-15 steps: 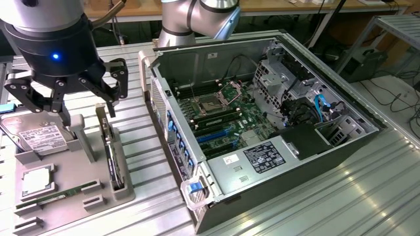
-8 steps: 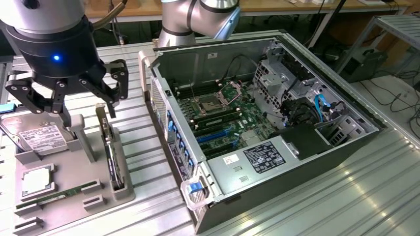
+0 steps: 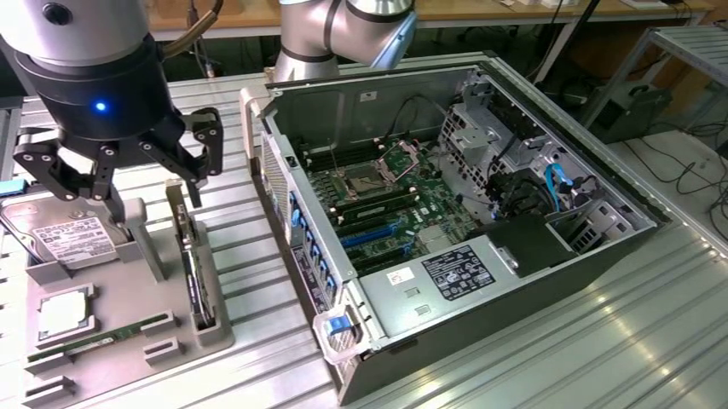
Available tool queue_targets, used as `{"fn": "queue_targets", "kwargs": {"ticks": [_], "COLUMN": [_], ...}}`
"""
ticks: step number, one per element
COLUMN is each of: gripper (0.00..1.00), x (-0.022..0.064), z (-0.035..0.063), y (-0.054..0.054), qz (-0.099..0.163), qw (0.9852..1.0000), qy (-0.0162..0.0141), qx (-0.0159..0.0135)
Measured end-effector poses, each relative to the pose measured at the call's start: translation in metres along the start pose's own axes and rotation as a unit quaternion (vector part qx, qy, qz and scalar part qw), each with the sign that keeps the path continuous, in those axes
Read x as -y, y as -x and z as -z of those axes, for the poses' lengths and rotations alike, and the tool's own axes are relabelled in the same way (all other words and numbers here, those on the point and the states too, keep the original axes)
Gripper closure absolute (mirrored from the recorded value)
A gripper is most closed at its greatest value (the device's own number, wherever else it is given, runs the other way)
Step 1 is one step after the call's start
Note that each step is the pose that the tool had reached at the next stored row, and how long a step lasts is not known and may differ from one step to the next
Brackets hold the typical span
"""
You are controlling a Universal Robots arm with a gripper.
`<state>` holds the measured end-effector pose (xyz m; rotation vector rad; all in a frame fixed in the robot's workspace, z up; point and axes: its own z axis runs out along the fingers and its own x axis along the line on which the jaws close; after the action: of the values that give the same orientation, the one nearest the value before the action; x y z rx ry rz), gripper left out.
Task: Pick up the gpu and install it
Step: 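Pick up the gpu and move the gpu toward the slot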
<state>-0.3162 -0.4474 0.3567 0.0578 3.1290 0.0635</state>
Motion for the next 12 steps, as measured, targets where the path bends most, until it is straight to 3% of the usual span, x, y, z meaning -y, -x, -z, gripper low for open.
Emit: {"fn": "queue_targets", "kwargs": {"ticks": [12], "gripper": [0.28], "x": [0.0005], "z": [-0.011], "y": [0.0], "qz": [0.0], "qw": [1.0], "qy": [0.0], "qx": [0.0]}}
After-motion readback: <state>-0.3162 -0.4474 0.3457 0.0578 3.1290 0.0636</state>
